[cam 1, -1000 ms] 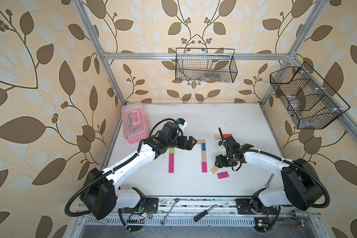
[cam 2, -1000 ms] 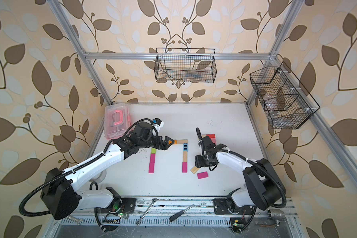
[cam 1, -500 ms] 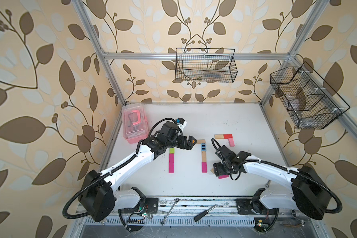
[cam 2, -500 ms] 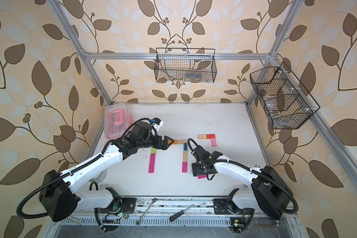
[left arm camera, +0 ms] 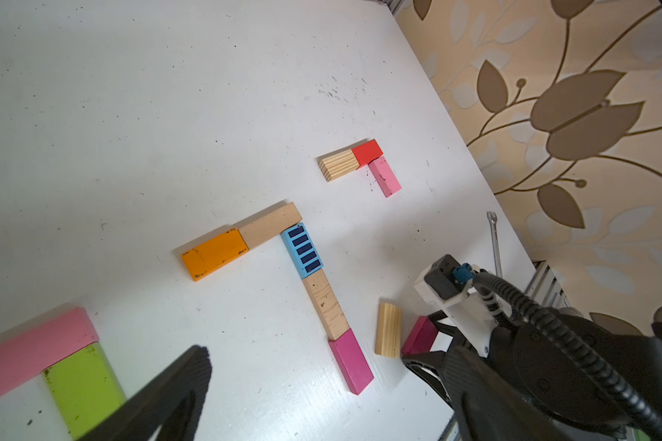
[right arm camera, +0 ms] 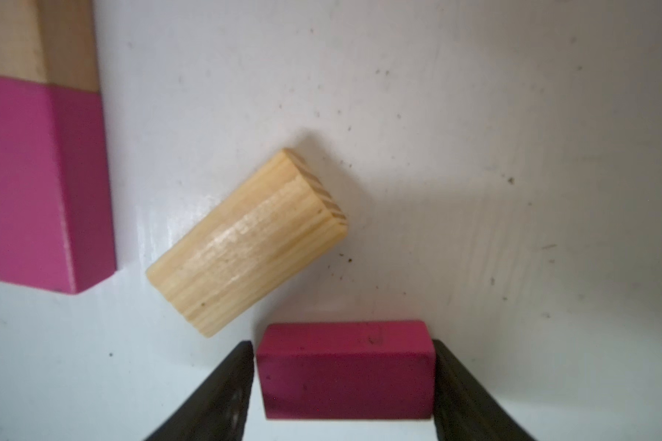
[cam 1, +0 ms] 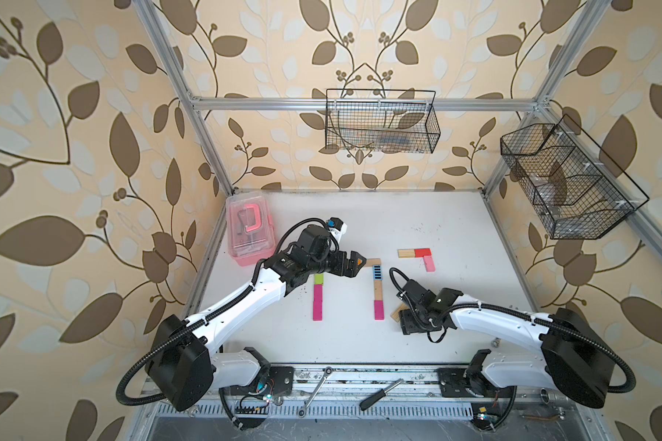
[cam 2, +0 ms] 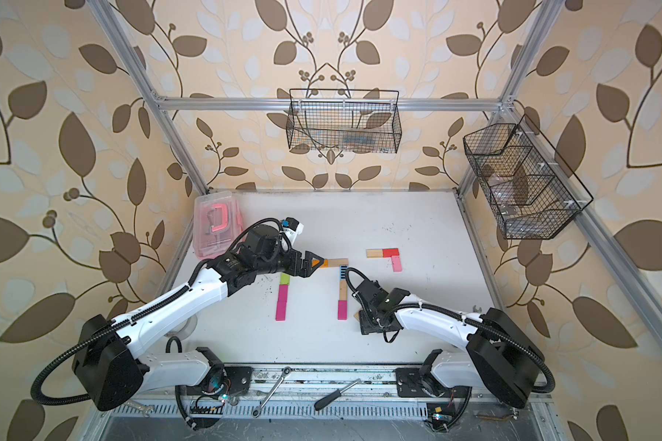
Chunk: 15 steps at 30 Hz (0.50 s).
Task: Assemble the number 7 with building blocks
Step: Pick up the building block from the center of the board.
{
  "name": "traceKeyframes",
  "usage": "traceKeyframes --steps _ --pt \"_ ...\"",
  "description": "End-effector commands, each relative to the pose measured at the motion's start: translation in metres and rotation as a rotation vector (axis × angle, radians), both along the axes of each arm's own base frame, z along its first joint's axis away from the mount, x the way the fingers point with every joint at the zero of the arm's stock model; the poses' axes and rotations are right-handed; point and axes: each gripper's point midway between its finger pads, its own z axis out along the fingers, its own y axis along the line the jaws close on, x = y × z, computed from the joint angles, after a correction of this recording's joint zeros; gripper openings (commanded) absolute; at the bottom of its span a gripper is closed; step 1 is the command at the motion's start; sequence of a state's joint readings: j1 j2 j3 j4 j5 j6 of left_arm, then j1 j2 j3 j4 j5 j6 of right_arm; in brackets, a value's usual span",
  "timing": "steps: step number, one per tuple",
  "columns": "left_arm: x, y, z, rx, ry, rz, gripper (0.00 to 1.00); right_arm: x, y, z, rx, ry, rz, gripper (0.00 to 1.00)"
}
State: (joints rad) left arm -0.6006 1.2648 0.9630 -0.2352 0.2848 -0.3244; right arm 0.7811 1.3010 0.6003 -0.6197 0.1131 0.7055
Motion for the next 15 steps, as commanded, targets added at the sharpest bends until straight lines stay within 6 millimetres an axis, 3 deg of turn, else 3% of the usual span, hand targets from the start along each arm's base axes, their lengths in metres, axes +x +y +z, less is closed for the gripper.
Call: traceKeyframes --steps 1,5,11,15 --pt "0.003 -0.001 0.011 -0.038 -0.025 -0.002 0.99 0.002 -0.008 -0.004 0.004 0.006 -0.048 0.65" --pt "0.002 0.002 0.011 -0.034 -0.03 0.004 0.99 0.018 -0.025 0.002 0.035 -0.02 -0.113 0.58" --pt "0.003 0.002 0.012 -0.034 -0.034 0.009 0.99 0.053 -0.062 0.023 0.118 -0.124 -0.282 0.59" --pt "0.004 -0.001 0.013 -0.036 -0.031 -0.002 0.99 0.073 -0.089 0.023 0.236 -0.171 -0.434 0.57"
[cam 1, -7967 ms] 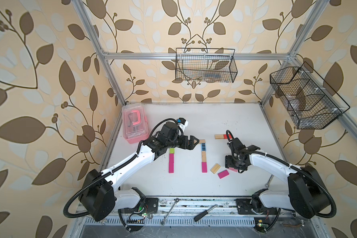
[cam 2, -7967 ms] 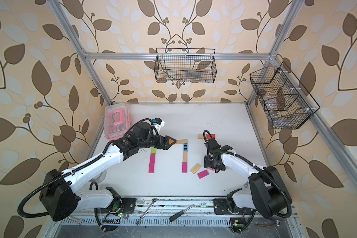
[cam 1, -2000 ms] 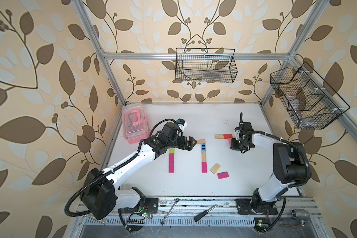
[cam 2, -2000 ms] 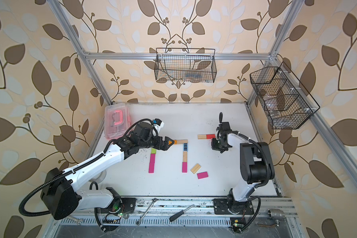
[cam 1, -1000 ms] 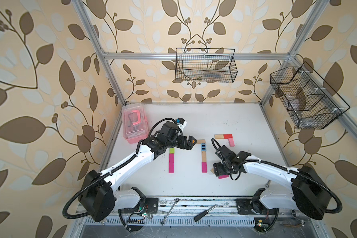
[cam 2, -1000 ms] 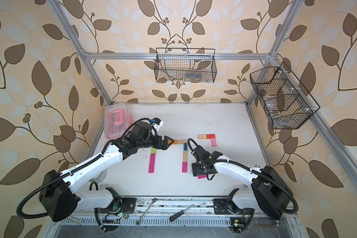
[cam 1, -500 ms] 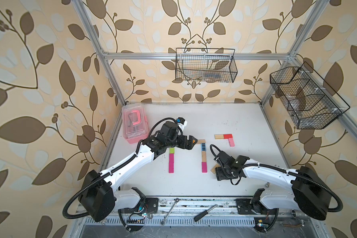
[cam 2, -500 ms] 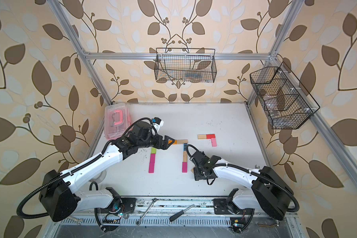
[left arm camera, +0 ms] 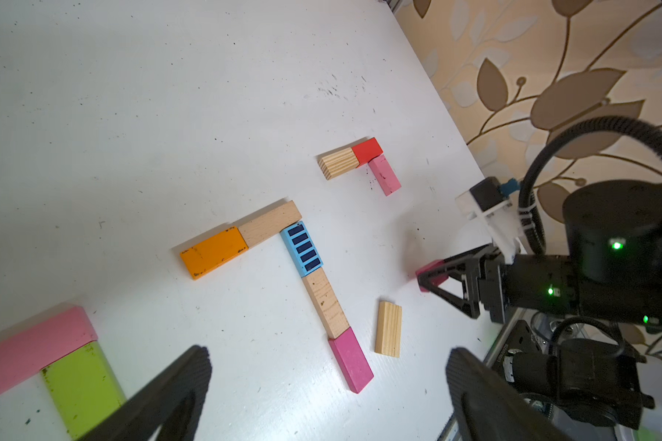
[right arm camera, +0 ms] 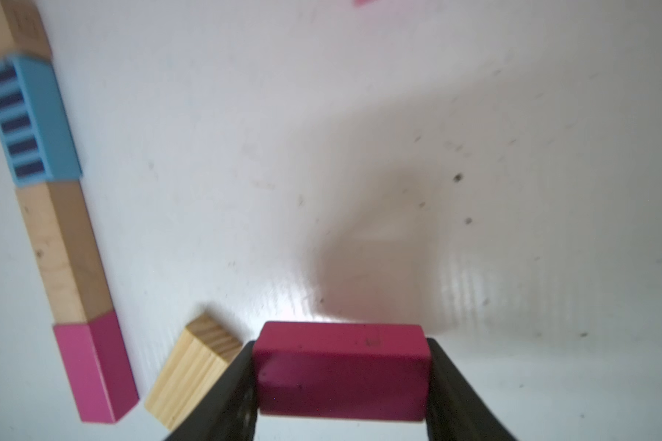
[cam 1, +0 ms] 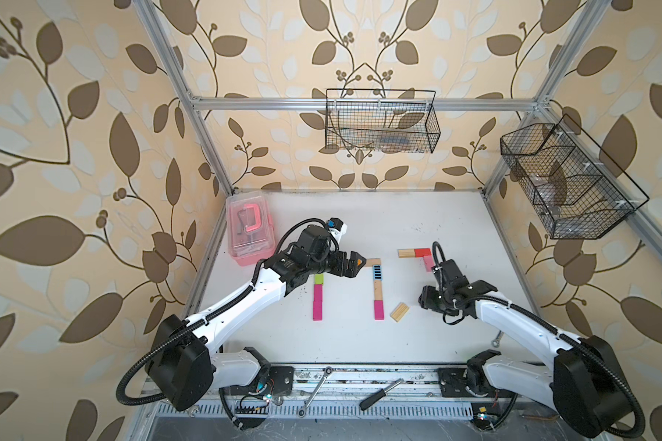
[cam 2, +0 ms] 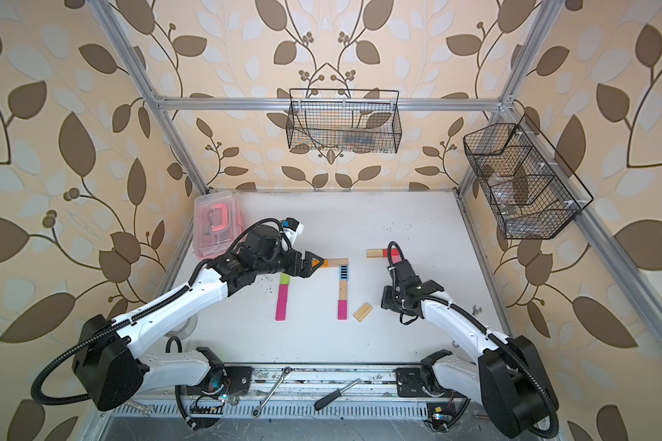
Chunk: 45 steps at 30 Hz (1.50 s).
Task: Assemble the number 7 with building blocks
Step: Pick up the building block from the center of the board, then place the building block at the center of the board, then assemble the building block at the center of the board.
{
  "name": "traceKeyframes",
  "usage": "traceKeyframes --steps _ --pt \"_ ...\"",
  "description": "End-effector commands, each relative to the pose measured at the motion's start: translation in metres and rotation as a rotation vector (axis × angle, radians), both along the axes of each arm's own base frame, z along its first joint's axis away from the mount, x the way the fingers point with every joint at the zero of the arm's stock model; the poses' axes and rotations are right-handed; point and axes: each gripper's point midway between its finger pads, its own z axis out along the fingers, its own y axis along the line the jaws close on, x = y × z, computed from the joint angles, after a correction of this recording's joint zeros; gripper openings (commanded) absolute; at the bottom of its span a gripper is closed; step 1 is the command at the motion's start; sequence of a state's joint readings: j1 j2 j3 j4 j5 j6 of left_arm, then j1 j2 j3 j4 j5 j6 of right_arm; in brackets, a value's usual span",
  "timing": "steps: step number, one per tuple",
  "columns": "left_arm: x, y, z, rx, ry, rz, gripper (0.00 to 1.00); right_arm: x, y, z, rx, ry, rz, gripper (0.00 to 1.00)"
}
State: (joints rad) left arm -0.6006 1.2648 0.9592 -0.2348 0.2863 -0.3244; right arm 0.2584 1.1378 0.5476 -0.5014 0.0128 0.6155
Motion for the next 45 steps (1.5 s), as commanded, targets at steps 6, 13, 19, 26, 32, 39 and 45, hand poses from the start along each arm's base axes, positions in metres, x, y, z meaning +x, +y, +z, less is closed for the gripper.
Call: traceKeyframes --steps 6,13,19,26,32,39,45 --pt "0.006 0.001 0.014 -0.026 -0.04 0.008 0.99 0.022 -0.049 -0.01 0.143 -0.047 -0.178 0.57" --pt "0.008 0.002 0.013 -0.019 -0.044 0.012 0.99 0.034 -0.05 -0.022 0.187 -0.036 -0.192 0.61" --pt "0.007 0.003 0.012 -0.009 -0.039 0.015 0.99 0.045 -0.051 -0.014 0.187 -0.064 -0.189 0.73" --pt "0.009 0.002 0.011 -0.008 -0.038 0.016 0.99 0.05 -0.056 0.005 0.112 -0.055 -0.073 1.0" --pt "0.008 0.003 0.015 -0.01 -0.043 0.019 0.99 0.067 -0.042 -0.006 0.161 -0.004 0.045 1.0" --pt "0.007 0.007 0.017 -0.006 -0.05 0.03 0.99 0.067 -0.015 -0.025 0.156 0.085 0.168 0.99" --pt "0.007 0.006 0.016 -0.006 -0.05 0.027 0.99 0.035 -0.001 -0.033 0.075 0.131 0.174 0.96"
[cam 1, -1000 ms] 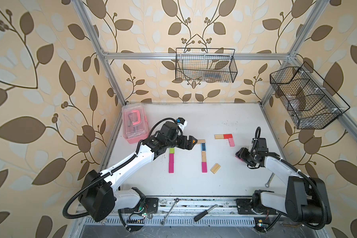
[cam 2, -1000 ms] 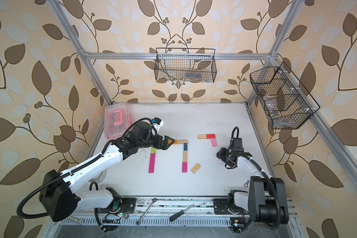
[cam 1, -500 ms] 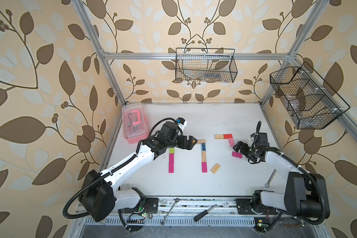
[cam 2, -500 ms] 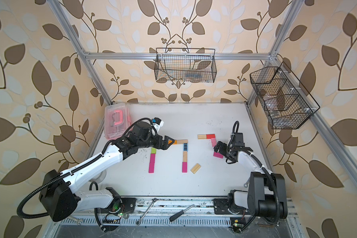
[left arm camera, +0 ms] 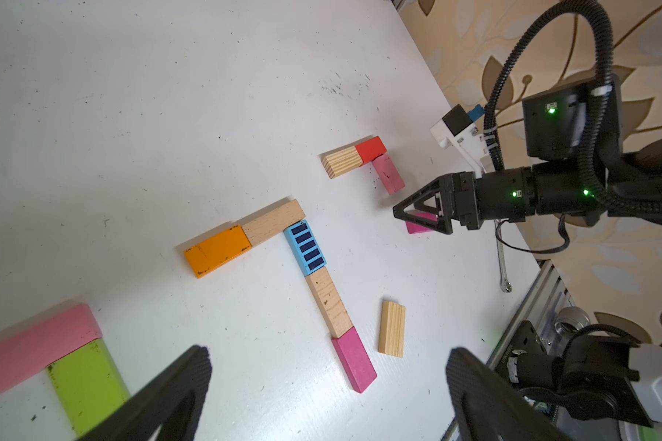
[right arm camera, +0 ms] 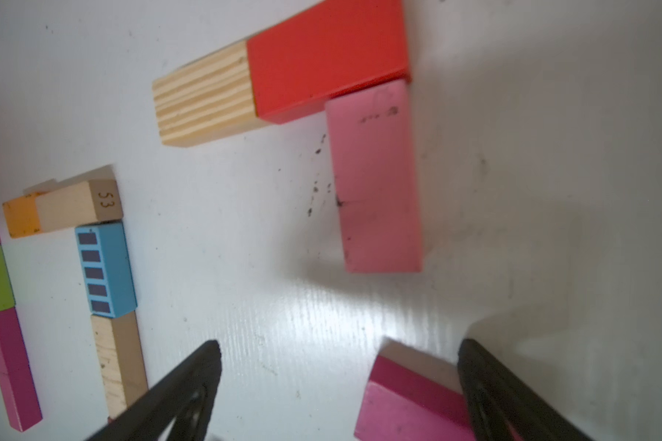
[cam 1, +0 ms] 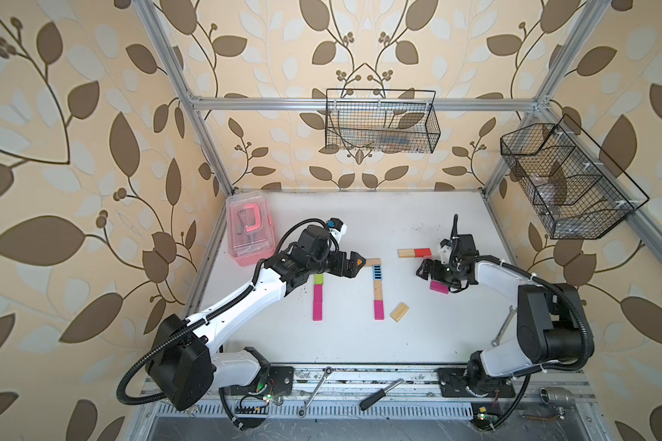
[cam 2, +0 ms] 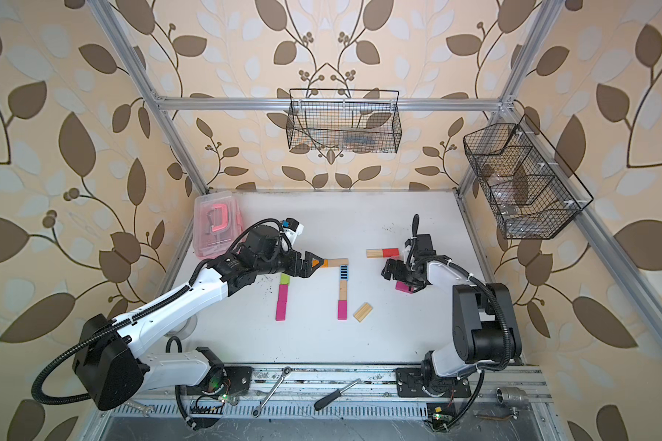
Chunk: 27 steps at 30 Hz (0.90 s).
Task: Assemble the number 7 with building blocks
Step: Assemble the building block at the center of the board.
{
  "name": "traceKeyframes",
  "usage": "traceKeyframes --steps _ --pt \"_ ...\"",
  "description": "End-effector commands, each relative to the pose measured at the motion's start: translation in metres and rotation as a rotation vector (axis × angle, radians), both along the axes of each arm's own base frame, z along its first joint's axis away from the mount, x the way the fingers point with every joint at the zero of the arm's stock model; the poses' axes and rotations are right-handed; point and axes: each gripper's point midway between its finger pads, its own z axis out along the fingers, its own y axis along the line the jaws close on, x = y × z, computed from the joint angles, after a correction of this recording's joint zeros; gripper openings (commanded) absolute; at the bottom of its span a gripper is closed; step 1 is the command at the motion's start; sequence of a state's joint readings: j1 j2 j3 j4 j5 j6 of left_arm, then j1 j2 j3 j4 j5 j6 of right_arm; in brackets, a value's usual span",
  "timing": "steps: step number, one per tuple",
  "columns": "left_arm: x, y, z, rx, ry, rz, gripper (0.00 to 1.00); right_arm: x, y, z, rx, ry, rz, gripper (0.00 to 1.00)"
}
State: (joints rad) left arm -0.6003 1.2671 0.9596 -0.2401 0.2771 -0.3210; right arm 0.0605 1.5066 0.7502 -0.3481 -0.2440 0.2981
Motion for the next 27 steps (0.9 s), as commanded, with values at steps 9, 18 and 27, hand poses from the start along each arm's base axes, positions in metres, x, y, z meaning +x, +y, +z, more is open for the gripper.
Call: traceKeyframes --steps 9,18,27 --pt "0.005 0.003 0.018 -0.022 -0.049 0.013 0.99 -0.062 -0.005 -0.012 -0.138 0.122 -0.094 0.86" --pt "0.006 0.001 0.015 -0.027 -0.047 0.002 0.99 -0.088 0.002 -0.023 -0.165 0.138 -0.122 0.85" --pt "0.004 0.002 0.015 -0.028 -0.051 0.003 0.99 -0.086 0.002 -0.026 -0.249 0.152 -0.114 0.57"
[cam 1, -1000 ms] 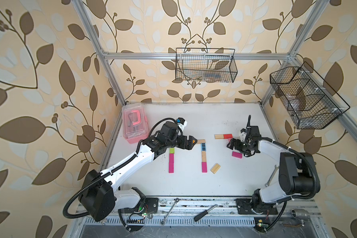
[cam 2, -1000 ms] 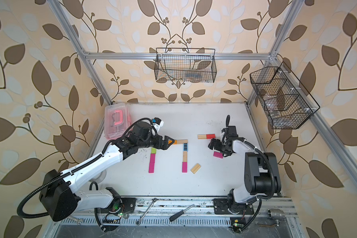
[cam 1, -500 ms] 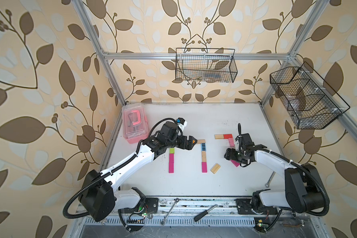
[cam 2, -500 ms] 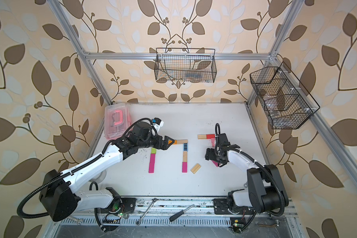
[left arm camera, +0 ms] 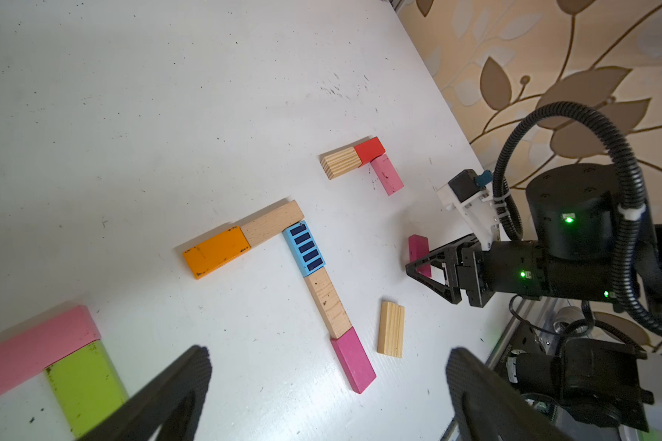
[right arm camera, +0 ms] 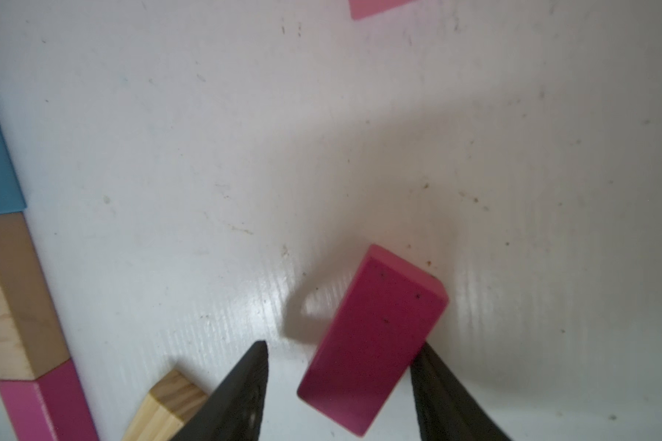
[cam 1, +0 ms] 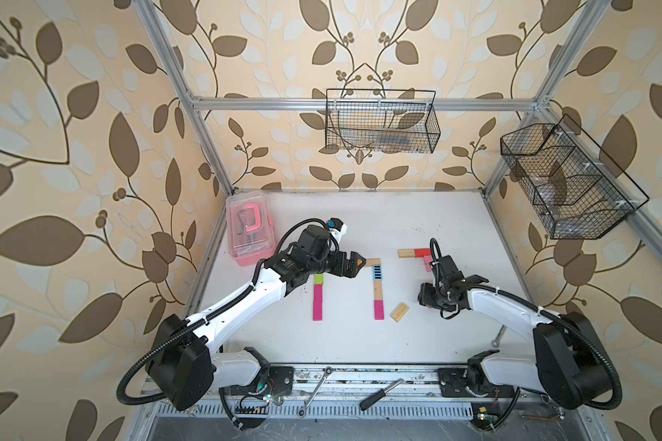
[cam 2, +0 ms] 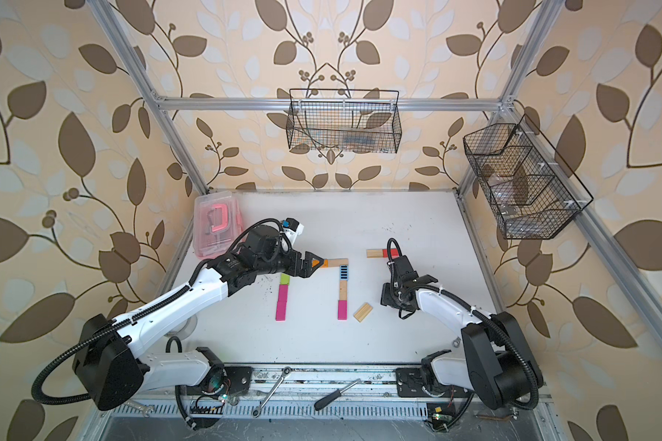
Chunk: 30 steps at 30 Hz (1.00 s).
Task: Assemble the number 7 with building blocks
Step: Assemble the building block at the center of the board.
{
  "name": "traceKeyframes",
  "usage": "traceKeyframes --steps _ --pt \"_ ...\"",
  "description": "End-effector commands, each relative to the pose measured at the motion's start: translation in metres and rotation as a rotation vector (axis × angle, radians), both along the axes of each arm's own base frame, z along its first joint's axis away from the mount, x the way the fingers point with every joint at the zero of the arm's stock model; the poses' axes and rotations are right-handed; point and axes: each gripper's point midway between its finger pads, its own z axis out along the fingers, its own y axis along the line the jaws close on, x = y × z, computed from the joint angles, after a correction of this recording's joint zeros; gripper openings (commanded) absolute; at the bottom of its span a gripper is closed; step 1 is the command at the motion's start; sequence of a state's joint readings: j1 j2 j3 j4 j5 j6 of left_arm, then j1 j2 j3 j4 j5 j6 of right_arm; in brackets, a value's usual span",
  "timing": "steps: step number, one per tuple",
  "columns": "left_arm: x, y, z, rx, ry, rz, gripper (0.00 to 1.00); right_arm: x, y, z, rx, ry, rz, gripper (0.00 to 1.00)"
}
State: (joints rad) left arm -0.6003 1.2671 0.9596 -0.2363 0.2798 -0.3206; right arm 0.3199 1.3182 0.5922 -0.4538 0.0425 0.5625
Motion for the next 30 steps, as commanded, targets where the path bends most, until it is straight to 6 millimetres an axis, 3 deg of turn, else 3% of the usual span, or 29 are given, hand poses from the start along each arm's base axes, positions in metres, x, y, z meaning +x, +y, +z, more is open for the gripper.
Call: traceKeyframes --steps 1,10,18,30 --pt "0.004 0.002 0.015 -0.026 -0.051 0.005 0.99 -0.017 -0.015 -0.014 -0.07 0.088 -0.039 0.55" --pt "0.006 0.001 0.014 -0.021 -0.045 0.002 0.99 0.004 -0.029 -0.006 -0.044 0.056 -0.057 0.43" --pt "0.005 0.004 0.012 -0.01 -0.049 0.009 0.99 0.026 -0.021 -0.008 -0.032 0.105 0.107 0.25" --pt "0.006 0.007 0.014 0.002 -0.064 0.016 0.99 0.056 -0.036 0.007 0.022 0.066 0.178 0.25"
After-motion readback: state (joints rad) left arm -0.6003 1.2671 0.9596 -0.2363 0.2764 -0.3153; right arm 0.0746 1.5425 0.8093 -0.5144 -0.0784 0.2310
